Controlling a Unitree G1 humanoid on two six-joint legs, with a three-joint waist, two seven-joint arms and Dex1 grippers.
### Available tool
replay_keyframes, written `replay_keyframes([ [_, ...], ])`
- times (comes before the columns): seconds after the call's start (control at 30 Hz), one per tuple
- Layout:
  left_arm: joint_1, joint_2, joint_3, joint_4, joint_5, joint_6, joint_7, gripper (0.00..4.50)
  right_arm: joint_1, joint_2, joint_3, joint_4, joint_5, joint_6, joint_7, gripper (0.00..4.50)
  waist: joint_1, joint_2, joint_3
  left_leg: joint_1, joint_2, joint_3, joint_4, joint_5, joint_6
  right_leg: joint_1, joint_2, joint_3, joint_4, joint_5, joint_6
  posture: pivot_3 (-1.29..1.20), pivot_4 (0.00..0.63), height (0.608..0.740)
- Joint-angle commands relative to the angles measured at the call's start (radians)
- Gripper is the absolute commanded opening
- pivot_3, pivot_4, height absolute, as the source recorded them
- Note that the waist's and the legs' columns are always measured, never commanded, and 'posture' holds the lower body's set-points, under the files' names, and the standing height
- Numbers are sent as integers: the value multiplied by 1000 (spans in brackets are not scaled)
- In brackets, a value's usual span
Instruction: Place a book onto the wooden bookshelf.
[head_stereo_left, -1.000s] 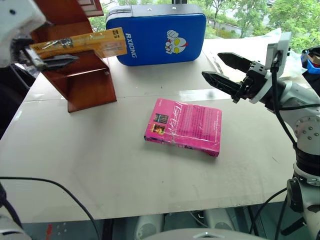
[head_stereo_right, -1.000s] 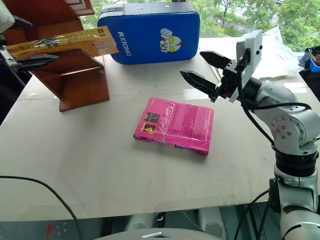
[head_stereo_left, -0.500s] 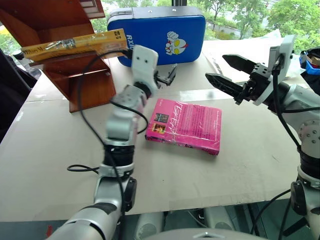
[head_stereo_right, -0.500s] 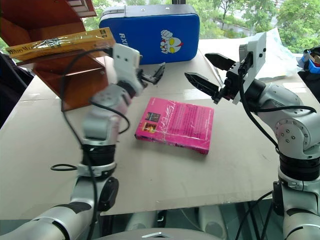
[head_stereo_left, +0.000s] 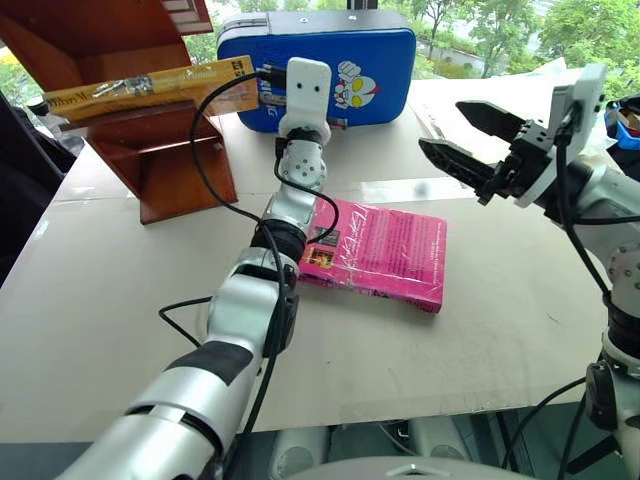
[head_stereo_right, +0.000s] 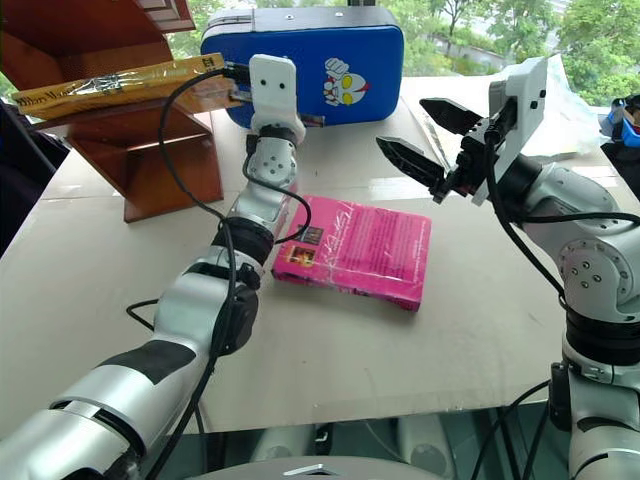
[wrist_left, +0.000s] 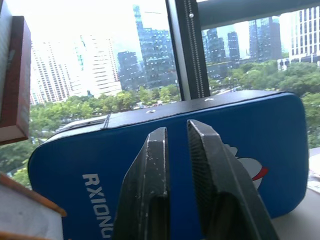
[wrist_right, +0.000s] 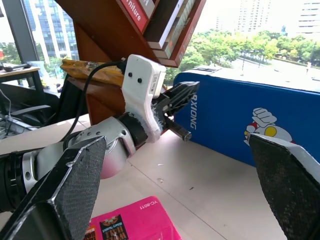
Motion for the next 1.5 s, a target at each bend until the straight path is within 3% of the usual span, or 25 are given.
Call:
replay_keyframes([
  [0.03, -53, 22, 8, 28, 21, -25, 89, 16, 0, -15, -42, -48, 15, -5, -14, 4500, 1, 0, 0, 0, 0, 0, 0, 0, 0, 0, 0, 0, 0, 0, 0, 0, 150, 740],
  [0.5, -18, 102, 4, 17, 89, 8, 367, 16, -15, -15, -33, -34, 77, -5, 32, 4500, -16, 0, 0, 1, 0, 1, -1, 0, 0, 0, 0, 0, 0, 0, 0, 0, 150, 740],
  [1.0, 6, 62, -7, -1, 61, 7, 266, 16, -32, -8, -70, -24, 190, -9, 76, 4500, -11, 0, 0, 1, 1, 1, -1, 0, 0, 0, 0, 0, 1, 0, 0, 0, 150, 740],
  [1.13, 36, 35, -4, -42, 23, 4, 176, 16, -34, -14, -69, -18, 206, -10, 78, 4500, -5, 0, 0, 1, 1, 1, -1, 0, 0, 0, 0, 0, 1, 0, 0, 0, 150, 740],
  [1.27, 122, -19, 48, -125, -119, 43, -22, 16, -15, -20, -63, -17, 196, -16, 80, 4500, -2, 0, 0, 0, 0, 1, -1, 0, 0, 0, 0, 0, 0, 0, 0, 0, 150, 740],
  [1.37, 278, -9, 8, -337, -186, 92, -254, 16, 34, -32, -60, -24, 170, -25, 92, 4500, -4, 0, 0, 0, 0, 1, -1, 0, 0, 0, -1, 0, -1, 0, 0, 0, 150, 740],
  [1.5, 586, 75, -13, -842, -392, 407, -535, 16, 169, -67, -73, -23, 79, -79, 136, 4500, -13, 0, 0, 1, 2, 0, -3, 0, 0, -1, 0, 1, -1, 0, 0, 0, 150, 740],
])
